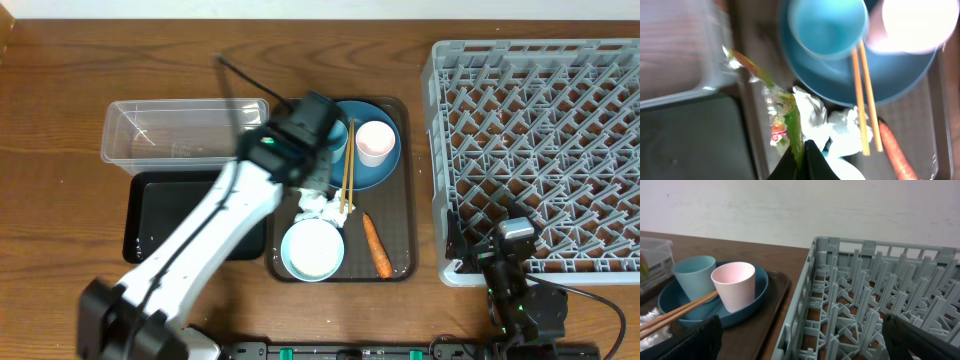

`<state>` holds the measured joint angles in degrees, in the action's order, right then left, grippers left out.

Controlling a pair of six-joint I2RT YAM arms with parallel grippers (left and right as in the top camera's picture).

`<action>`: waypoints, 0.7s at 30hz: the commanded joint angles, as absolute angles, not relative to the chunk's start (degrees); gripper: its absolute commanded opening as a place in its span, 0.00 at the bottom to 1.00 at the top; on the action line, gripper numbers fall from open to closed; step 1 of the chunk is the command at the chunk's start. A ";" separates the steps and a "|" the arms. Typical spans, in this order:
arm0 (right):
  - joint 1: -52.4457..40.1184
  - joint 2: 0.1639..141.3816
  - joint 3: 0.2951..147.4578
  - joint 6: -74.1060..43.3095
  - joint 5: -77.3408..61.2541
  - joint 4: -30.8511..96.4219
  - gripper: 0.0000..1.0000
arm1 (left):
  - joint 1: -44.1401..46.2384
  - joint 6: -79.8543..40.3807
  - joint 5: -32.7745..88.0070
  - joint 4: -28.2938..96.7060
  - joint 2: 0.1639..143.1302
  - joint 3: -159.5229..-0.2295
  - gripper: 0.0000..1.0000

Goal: Sort waste into correct bins and load items into the dishwasher rack
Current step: 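Carry the foil and snack packet left and drop into clear bin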

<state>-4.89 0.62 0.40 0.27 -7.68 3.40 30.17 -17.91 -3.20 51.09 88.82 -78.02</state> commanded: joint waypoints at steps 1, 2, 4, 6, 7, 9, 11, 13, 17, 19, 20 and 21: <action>-4.56 0.38 0.32 0.49 -7.75 3.57 0.99 | 24.82 -15.81 -4.16 50.85 86.52 -79.37 0.06; -4.56 0.38 0.32 0.49 -7.75 3.57 0.99 | 23.38 -15.40 -4.16 50.57 86.24 -79.37 0.06; -4.56 0.38 0.32 0.49 -7.75 3.55 0.99 | 19.16 -15.07 -4.16 49.58 86.02 -79.37 0.06; -4.56 0.38 0.32 0.47 -7.75 3.57 0.99 | 16.08 -15.09 -4.16 48.88 86.19 -79.37 0.06; -4.56 0.38 0.32 0.47 -7.75 3.57 0.99 | 14.31 -15.09 -4.16 48.60 86.32 -79.37 0.06; -4.56 0.38 0.32 0.49 -7.75 3.57 0.99 | 11.27 -15.07 -4.16 48.03 86.46 -79.37 0.06; -4.56 0.38 0.32 0.49 -7.75 3.57 0.99 | 8.54 -15.09 -4.16 47.51 86.48 -79.35 0.06; -4.56 0.38 0.32 0.49 -7.75 3.57 0.99 | 6.11 -15.09 -4.16 47.27 86.48 -79.35 0.06; -4.56 0.38 0.32 0.49 -7.75 3.57 0.99 | 2.63 -15.11 -4.16 46.78 86.50 -78.39 0.06; -4.56 0.38 0.32 0.47 -7.75 3.57 0.99 | 1.54 -15.09 -4.16 45.84 86.50 -77.14 0.06; -4.56 0.38 0.32 0.49 -7.75 3.57 0.99 | 1.21 -15.09 -4.16 45.32 86.54 -76.62 0.06; -4.56 0.38 0.32 0.47 -7.75 3.57 0.99 | 0.95 -15.11 -4.16 44.62 86.63 -76.09 0.06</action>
